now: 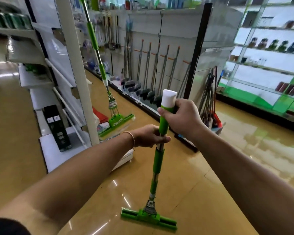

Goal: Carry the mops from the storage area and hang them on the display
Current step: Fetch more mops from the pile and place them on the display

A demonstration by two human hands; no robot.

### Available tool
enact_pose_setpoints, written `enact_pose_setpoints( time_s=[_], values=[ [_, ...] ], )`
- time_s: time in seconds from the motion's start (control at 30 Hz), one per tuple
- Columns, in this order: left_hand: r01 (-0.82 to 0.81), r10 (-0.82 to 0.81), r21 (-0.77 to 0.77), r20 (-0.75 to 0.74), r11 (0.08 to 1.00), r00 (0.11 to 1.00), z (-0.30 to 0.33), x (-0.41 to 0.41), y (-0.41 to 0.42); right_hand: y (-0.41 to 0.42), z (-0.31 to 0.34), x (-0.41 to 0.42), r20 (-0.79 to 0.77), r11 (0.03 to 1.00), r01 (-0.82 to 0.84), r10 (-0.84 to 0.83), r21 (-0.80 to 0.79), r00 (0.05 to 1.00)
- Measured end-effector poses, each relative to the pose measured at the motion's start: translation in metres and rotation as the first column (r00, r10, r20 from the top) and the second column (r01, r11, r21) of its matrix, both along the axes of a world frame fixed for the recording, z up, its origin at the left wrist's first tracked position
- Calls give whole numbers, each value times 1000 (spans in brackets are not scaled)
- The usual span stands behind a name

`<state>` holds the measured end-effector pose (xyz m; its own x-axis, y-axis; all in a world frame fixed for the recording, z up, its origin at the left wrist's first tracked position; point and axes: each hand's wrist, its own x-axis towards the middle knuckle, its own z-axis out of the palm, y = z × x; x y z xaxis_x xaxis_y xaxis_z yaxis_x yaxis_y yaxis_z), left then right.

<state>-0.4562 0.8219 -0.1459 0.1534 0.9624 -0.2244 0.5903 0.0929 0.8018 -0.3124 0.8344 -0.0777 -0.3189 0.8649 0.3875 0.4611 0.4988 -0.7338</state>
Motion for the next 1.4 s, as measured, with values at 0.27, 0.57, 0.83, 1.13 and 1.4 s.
enact_pose_setpoints(
  time_s=[0.27,0.57,0.83,1.13,1.4],
  values=[
    [124,-124,13,-17,992,992,-8,-25,106,97,-9,-25,24,997,76,-76,-12,997],
    [289,-288,23,-27,957,957,4,-54,225,205,-3,-48,-9,988,153,-153,-20,988],
    [292,-292,15,53,956,955,-1,-50,314,289,-8,-43,-37,977,211,-211,-5,977],
    [209,-210,30,84,978,974,-13,-45,431,420,-21,-42,-20,991,134,-134,4,991],
    [80,-80,-5,79,997,994,-4,-48,539,539,-10,-42,-29,999,-31,30,-22,999]
  ],
)
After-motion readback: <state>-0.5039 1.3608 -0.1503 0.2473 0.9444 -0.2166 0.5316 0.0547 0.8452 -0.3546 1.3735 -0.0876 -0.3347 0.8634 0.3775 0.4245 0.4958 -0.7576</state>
